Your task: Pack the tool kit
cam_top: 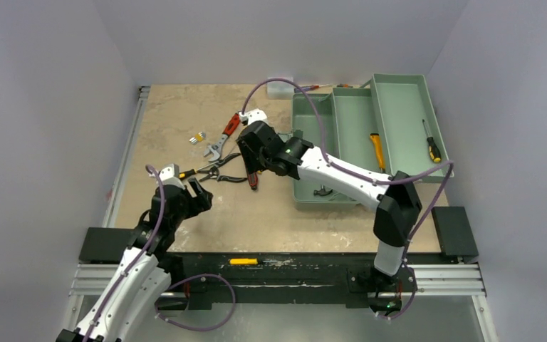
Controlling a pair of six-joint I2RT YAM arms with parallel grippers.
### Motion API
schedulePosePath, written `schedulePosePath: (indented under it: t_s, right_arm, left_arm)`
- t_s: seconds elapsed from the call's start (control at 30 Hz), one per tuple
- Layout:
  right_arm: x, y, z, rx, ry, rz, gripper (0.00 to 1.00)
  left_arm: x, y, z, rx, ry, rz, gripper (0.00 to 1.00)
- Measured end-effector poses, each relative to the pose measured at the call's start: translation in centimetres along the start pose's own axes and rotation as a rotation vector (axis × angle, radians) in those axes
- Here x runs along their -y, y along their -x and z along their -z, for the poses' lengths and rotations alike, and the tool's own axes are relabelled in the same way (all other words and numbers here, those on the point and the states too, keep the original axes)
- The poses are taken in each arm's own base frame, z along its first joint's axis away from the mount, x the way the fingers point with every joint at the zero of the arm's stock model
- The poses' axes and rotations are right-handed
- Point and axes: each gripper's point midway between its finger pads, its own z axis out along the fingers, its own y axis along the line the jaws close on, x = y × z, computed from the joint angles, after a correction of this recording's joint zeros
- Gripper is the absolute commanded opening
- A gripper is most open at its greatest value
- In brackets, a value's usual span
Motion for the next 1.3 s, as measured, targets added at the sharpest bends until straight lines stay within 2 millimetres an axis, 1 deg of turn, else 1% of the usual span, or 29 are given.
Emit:
schedulePosePath:
  t_s: [0.07,0.17,0.3,0.37,0.5,0.57,0.63,0.77,1.0,1.1,1.2,1.3]
  right_arm:
    - [-0.9,-0.8,-1.5,-0.029,0.013,-0.002,0.57]
    - [-2.3,-2.9,-4.8,-0.092,0.016,-0.004,0.53]
    - [-3.1,-5.3,-7.7,-0.158,0.002,-0.003,0.53]
    - [-3.6,-6.0,-8.9,-0.179,-0.004,-0.011,0.52]
    - [-4.5,-6.4,-10.9,-0.196,-0.015,-0.043,0.52]
    - [-4.8,-6.5,-11.4,-0.201,-0.022,-0.064,0.51]
    - [-4.9,-6.8,-11.7,-0.207,-0.032,-0.097,0.55]
    - [-4.7,-7.8,-12.0,-0.218,-0.061,-0.166,0.55]
    - [-2.7,-11.6,-12.8,-0.243,-0.153,-0.222,0.53]
    - [-2.6,-11.3,-12.6,-0.226,-0.152,-0.249,0.52]
    - [-2.6,-11.3,-13.1,-0.217,-0.141,-0.274,0.49]
    - [-2.5,-10.7,-13.6,-0.2,-0.114,-0.31,0.48]
  left_arm:
    - [0.2,0.1,0.2,0.015,-0.013,0.0,0.73]
    - [0.8,0.3,1.2,0.06,-0.062,-0.011,0.79]
    - [1.9,0.6,2.3,0.104,-0.124,-0.029,0.8]
    - [2.1,0.2,2.3,0.091,-0.13,-0.04,0.79]
    - [1.4,-0.8,1.6,0.045,-0.082,-0.056,0.8]
    - [1.0,-1.3,1.2,0.017,-0.056,-0.064,0.79]
    - [0.7,-1.7,1.0,-0.001,-0.04,-0.07,0.79]
    - [0.6,-1.7,1.0,-0.002,-0.036,-0.07,0.79]
    - [0.6,-1.6,1.0,0.001,-0.037,-0.07,0.79]
    - [0.6,-1.6,1.0,0.002,-0.037,-0.07,0.79]
    - [0.6,-1.6,1.0,0.002,-0.037,-0.07,0.79]
    - [0.6,-1.7,1.0,0.001,-0.036,-0.07,0.79]
